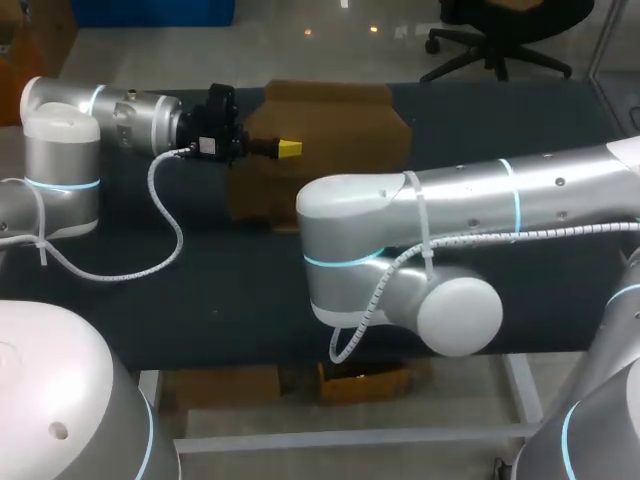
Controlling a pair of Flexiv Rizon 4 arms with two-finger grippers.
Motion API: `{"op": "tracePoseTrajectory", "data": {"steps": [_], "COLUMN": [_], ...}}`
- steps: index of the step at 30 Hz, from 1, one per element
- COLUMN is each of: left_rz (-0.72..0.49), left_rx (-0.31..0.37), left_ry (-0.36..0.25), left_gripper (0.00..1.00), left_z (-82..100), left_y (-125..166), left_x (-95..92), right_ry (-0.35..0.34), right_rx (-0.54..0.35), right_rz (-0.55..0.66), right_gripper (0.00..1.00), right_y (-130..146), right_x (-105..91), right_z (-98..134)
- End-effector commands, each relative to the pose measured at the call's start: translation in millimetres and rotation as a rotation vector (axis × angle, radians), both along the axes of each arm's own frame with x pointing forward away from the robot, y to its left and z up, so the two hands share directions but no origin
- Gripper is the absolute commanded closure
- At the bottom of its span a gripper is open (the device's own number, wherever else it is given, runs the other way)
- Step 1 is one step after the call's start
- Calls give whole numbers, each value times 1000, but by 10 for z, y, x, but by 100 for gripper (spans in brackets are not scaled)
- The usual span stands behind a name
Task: Assemble the packaging by folding the flat box into shape, placing the metal phone stand inside, and closing the box properly
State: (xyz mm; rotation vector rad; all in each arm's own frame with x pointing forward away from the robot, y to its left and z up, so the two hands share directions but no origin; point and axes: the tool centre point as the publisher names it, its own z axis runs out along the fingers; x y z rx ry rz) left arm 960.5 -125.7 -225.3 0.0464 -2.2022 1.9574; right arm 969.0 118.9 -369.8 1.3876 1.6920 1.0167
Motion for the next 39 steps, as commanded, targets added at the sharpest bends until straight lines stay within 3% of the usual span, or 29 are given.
{"op": "tracePoseTrajectory", "data": {"steps": [1,10,22,36,39], "left_rz": [-4,-4,-4,-4,-4], "left_rx": [1,1,1,1,1], "left_ry": [1,1,1,1,1], "left_gripper": [100,100,100,100,100], "left_z": [-40,-40,-40,-40,-40], "left_y": [-7,-7,-7,-7,-7], "left_x": [-2,-2,-2,-2,-2], "right_ry": [-13,-21,-9,-31,-31], "right_rx": [-64,-60,-64,-53,-49], "right_rz": [-139,-167,-189,-199,-203], "right_gripper": [79,93,83,86,93], "right_y": [79,40,21,15,4], "right_x": [39,49,88,126,126], "right_z": [-40,-61,-92,-36,-42]}}
